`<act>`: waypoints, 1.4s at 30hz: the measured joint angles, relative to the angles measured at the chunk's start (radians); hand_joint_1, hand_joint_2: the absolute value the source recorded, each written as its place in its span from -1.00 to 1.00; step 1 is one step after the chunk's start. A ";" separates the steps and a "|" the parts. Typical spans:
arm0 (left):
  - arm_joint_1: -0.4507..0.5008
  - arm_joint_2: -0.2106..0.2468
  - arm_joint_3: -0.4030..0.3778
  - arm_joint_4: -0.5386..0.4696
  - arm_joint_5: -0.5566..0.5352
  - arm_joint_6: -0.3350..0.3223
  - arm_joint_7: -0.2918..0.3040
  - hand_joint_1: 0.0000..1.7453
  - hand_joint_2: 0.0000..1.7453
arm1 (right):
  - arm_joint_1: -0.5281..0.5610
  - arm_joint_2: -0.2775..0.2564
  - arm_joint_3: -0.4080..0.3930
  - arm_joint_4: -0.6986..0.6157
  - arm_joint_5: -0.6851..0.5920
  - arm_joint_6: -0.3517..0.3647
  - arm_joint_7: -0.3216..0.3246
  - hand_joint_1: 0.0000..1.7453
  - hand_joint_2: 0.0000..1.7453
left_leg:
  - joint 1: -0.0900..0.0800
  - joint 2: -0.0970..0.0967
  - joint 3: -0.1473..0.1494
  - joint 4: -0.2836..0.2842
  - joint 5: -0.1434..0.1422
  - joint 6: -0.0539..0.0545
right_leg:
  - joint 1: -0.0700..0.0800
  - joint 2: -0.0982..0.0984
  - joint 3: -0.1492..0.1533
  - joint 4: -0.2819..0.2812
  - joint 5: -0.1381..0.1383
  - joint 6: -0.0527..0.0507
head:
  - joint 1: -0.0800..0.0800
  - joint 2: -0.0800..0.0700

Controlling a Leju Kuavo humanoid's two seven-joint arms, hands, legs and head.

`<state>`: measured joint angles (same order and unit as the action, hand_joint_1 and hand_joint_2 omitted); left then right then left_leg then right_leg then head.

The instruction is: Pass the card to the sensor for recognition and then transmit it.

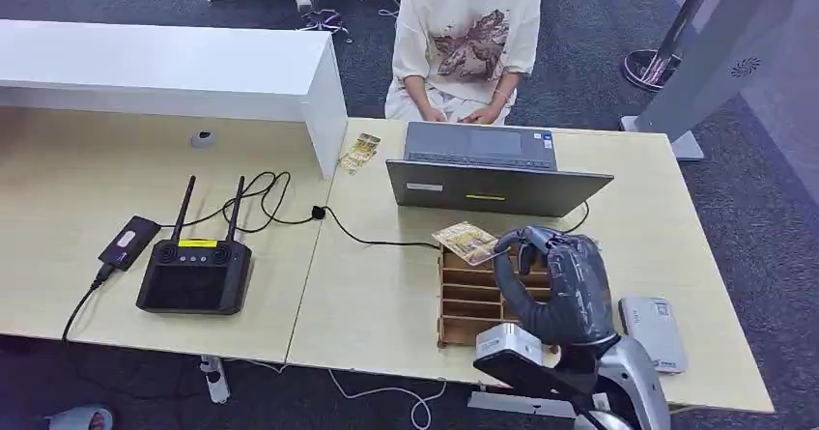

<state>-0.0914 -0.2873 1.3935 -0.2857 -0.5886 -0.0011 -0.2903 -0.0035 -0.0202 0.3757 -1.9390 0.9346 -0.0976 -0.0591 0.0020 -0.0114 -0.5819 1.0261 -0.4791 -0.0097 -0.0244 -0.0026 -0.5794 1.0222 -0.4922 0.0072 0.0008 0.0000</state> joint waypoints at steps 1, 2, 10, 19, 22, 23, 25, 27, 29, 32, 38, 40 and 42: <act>0.000 0.000 0.000 0.000 0.000 0.000 0.000 -1.00 -1.00 | -0.008 -0.001 -0.003 0.001 -0.001 0.002 0.004 1.00 1.00 | 0.000 0.000 0.000 0.000 0.000 0.000 | 0.000 0.000 0.000 0.000 0.000 0.000 | 0.000 0.000; 0.000 0.000 0.000 0.000 0.000 0.000 0.000 -1.00 -1.00 | -0.015 -0.001 -0.006 0.003 -0.002 0.005 0.005 1.00 1.00 | 0.000 0.000 0.000 0.000 0.000 0.000 | 0.000 0.000 0.000 0.000 0.000 0.000 | 0.000 0.000; 0.000 0.000 0.000 0.000 0.000 0.000 0.000 -1.00 -1.00 | -0.035 -0.003 -0.008 0.010 -0.002 0.009 0.006 1.00 1.00 | 0.000 0.000 0.000 0.000 0.000 0.000 | 0.000 0.000 0.000 0.000 0.000 0.000 | 0.000 0.000; 0.000 0.000 0.000 0.000 0.000 0.000 0.000 -1.00 -1.00 | -0.039 -0.004 -0.009 0.012 -0.002 0.009 0.007 1.00 1.00 | 0.000 0.000 0.000 0.000 0.000 0.000 | 0.000 0.000 0.000 0.000 0.000 0.000 | 0.000 0.000; 0.000 0.000 0.000 0.000 0.000 0.000 0.000 -1.00 -1.00 | -0.039 -0.005 -0.009 0.012 -0.002 0.009 0.007 1.00 1.00 | 0.000 0.000 0.000 0.000 0.000 0.000 | 0.000 0.000 0.000 0.000 0.000 0.000 | 0.000 0.000; 0.000 0.000 0.000 0.000 0.000 0.000 0.000 -1.00 -1.00 | -0.039 -0.005 -0.009 0.012 -0.003 0.009 0.007 1.00 1.00 | 0.000 0.000 0.000 0.000 0.000 0.000 | 0.000 0.000 0.000 0.000 0.000 0.000 | 0.000 0.000; 0.000 0.000 0.000 0.000 0.000 -0.001 0.002 -1.00 -1.00 | -0.043 -0.005 -0.012 0.015 -0.010 0.011 0.011 1.00 1.00 | 0.000 0.000 0.000 0.000 0.000 0.000 | 0.000 0.000 0.000 0.000 0.000 0.000 | 0.000 0.000; -0.001 0.000 0.000 0.000 0.000 0.000 0.005 -1.00 -1.00 | -0.052 -0.005 -0.021 0.020 -0.011 0.016 0.017 1.00 1.00 | 0.000 0.000 0.000 0.000 0.000 0.000 | 0.000 0.000 0.000 0.000 0.000 0.000 | 0.000 0.000; -0.001 0.000 0.000 0.000 0.002 0.000 0.005 -1.00 -1.00 | -0.063 -0.006 -0.028 0.025 -0.010 0.023 0.021 1.00 1.00 | 0.000 0.000 0.000 0.000 0.000 0.000 | 0.000 0.000 0.000 0.000 0.000 0.000 | 0.000 0.000; -0.001 0.000 0.000 0.000 0.008 0.000 0.006 -1.00 -1.00 | -0.079 -0.006 -0.033 0.036 -0.005 0.029 0.024 1.00 1.00 | 0.000 0.000 0.000 0.000 0.000 0.000 | 0.000 0.000 0.000 0.000 0.000 0.000 | 0.000 0.000; -0.003 0.002 0.000 0.000 0.001 0.001 0.018 -1.00 -1.00 | -0.140 -0.006 -0.033 0.075 0.036 0.040 0.063 1.00 1.00 | 0.000 0.000 0.000 0.000 0.000 0.000 | 0.000 0.000 0.000 0.000 0.000 0.000 | 0.000 0.000; -0.003 0.002 0.000 0.000 -0.004 0.000 0.021 -1.00 -1.00 | -0.172 -0.006 -0.035 0.099 0.052 0.052 0.086 1.00 1.00 | 0.000 0.000 0.000 0.000 0.000 0.000 | 0.000 0.000 0.000 0.000 0.000 0.000 | 0.000 0.000; -0.003 0.003 0.000 0.000 -0.006 -0.002 0.023 -1.00 -1.00 | -0.208 -0.006 -0.051 0.132 0.062 0.064 0.103 1.00 1.00 | 0.000 0.000 0.000 0.000 0.000 0.000 | 0.000 0.000 0.000 0.000 0.001 0.000 | 0.000 0.000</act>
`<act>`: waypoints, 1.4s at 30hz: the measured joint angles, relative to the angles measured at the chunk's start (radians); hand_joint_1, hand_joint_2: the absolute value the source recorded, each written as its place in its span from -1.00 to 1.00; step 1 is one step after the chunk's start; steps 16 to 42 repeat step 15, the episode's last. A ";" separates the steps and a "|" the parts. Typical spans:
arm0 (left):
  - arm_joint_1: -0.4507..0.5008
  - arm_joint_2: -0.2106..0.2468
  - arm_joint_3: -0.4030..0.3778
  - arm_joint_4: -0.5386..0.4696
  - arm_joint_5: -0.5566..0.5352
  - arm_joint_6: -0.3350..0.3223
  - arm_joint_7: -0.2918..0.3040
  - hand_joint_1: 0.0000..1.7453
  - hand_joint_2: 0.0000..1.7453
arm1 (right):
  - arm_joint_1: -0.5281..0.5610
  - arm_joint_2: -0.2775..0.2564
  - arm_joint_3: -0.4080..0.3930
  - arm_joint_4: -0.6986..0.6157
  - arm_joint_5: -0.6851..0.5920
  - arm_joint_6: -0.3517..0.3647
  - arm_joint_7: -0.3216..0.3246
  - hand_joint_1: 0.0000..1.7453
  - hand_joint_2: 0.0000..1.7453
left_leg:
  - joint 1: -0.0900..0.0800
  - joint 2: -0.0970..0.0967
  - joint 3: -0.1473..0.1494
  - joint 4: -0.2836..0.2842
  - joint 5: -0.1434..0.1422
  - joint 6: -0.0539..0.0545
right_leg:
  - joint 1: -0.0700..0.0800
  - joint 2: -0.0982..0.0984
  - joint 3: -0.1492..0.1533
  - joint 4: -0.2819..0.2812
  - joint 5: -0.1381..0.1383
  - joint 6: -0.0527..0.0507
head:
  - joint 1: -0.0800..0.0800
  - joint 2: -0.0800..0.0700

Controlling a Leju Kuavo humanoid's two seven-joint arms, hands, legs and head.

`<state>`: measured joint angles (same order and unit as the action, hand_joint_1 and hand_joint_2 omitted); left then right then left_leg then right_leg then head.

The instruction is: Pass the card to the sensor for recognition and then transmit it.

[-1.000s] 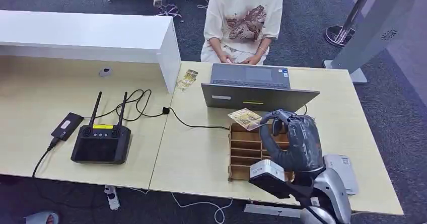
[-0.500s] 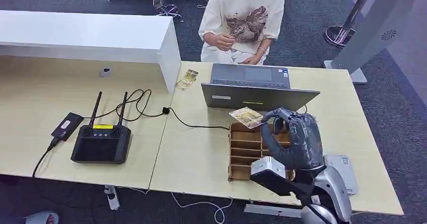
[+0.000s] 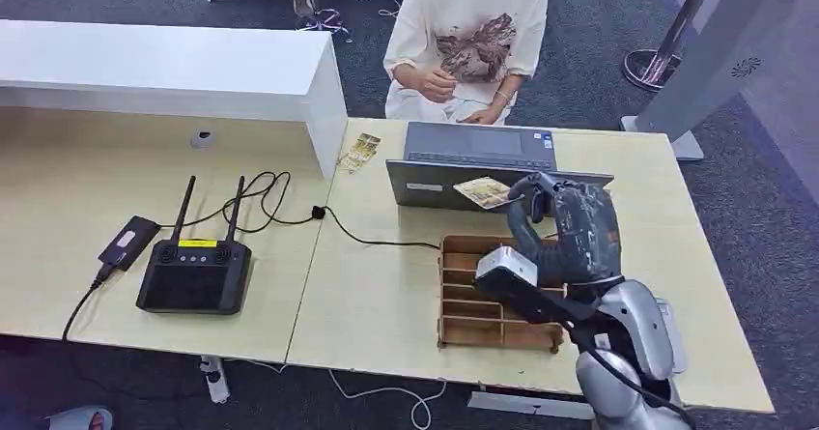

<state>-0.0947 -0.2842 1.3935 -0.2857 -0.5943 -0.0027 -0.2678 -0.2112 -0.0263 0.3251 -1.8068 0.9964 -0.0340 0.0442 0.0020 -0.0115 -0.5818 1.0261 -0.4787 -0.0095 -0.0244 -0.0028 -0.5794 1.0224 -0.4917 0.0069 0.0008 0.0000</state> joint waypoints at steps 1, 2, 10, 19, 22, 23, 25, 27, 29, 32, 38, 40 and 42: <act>0.000 0.000 0.000 0.000 -0.001 -0.002 0.000 -1.00 -1.00 | -0.013 0.000 -0.008 0.011 0.001 0.003 0.005 1.00 1.00 | 0.000 0.000 0.000 0.000 0.000 0.000 | 0.000 0.000 0.000 0.000 0.000 0.000 | 0.000 0.000; 0.000 0.002 0.000 0.000 -0.001 -0.003 0.002 -1.00 -1.00 | -0.026 0.000 -0.016 0.026 0.005 0.006 0.011 1.00 1.00 | 0.000 0.000 0.000 0.000 0.000 0.000 | 0.000 0.000 0.000 0.000 0.000 0.000 | 0.000 0.000; 0.000 0.007 -0.002 0.000 -0.003 -0.018 0.006 -1.00 -1.00 | -0.109 -0.010 -0.114 0.124 -0.002 0.034 0.039 1.00 1.00 | 0.000 0.000 0.000 0.000 0.000 0.000 | 0.000 0.000 0.000 0.000 0.001 0.000 | 0.000 0.000; 0.000 0.008 -0.007 0.000 -0.006 -0.019 0.007 -1.00 -1.00 | -0.122 -0.011 -0.145 0.150 -0.002 0.040 0.039 1.00 1.00 | 0.000 0.000 0.000 0.000 0.000 0.000 | 0.000 0.000 0.000 0.000 0.000 0.000 | 0.000 0.000; 0.000 0.008 -0.007 0.000 -0.006 -0.019 0.007 -1.00 -1.00 | -0.122 -0.011 -0.145 0.150 -0.002 0.040 0.039 1.00 1.00 | 0.000 0.000 0.000 0.000 0.000 0.000 | 0.000 0.000 0.000 0.000 0.000 0.000 | 0.000 0.000; 0.000 0.008 -0.007 0.000 -0.006 -0.019 0.007 -1.00 -1.00 | -0.122 -0.011 -0.145 0.150 -0.002 0.040 0.039 1.00 1.00 | 0.000 0.000 0.000 0.000 0.000 0.000 | 0.000 0.000 0.000 0.000 0.000 0.000 | 0.000 0.000; 0.000 0.008 -0.007 0.000 -0.006 -0.019 0.007 -1.00 -1.00 | -0.122 -0.011 -0.145 0.150 -0.002 0.040 0.039 1.00 1.00 | 0.000 0.000 0.000 0.000 0.000 0.000 | 0.000 0.000 0.000 0.000 0.000 0.000 | 0.000 0.000; 0.000 0.008 -0.007 0.000 -0.006 -0.019 0.007 -1.00 -1.00 | -0.122 -0.011 -0.145 0.150 -0.002 0.040 0.039 1.00 1.00 | 0.000 0.000 0.000 0.000 0.000 0.000 | 0.000 0.000 0.000 0.000 0.000 0.000 | 0.000 0.000; 0.000 0.008 -0.007 0.000 -0.006 -0.019 0.007 -1.00 -1.00 | -0.122 -0.011 -0.145 0.150 -0.002 0.040 0.039 1.00 1.00 | 0.000 0.000 0.000 0.000 0.000 0.000 | 0.000 0.000 0.000 0.000 0.000 0.000 | 0.000 0.000; 0.000 0.008 -0.007 0.000 -0.006 -0.019 0.007 -1.00 -1.00 | -0.122 -0.011 -0.145 0.150 -0.002 0.040 0.039 1.00 1.00 | 0.000 0.000 0.000 0.000 0.000 0.000 | 0.000 0.000 0.000 0.000 0.000 0.000 | 0.000 0.000; 0.000 0.008 -0.007 0.000 -0.006 -0.019 0.007 -1.00 -1.00 | -0.122 -0.011 -0.145 0.150 -0.002 0.040 0.039 1.00 1.00 | 0.000 0.000 0.000 0.000 0.000 0.000 | 0.000 0.000 0.000 0.000 0.000 0.000 | 0.000 0.000; 0.000 0.008 -0.007 0.000 -0.006 -0.019 0.007 -1.00 -1.00 | -0.122 -0.011 -0.145 0.150 -0.002 0.040 0.039 1.00 1.00 | 0.000 0.000 0.000 0.000 0.000 0.000 | 0.000 0.000 0.000 0.000 0.000 0.000 | 0.000 0.000; 0.000 0.008 -0.007 0.000 -0.006 -0.019 0.007 -1.00 -1.00 | -0.122 -0.011 -0.145 0.150 -0.002 0.040 0.039 1.00 1.00 | 0.000 0.000 0.000 0.000 0.000 0.000 | 0.000 0.000 0.000 0.000 0.000 0.000 | 0.000 0.000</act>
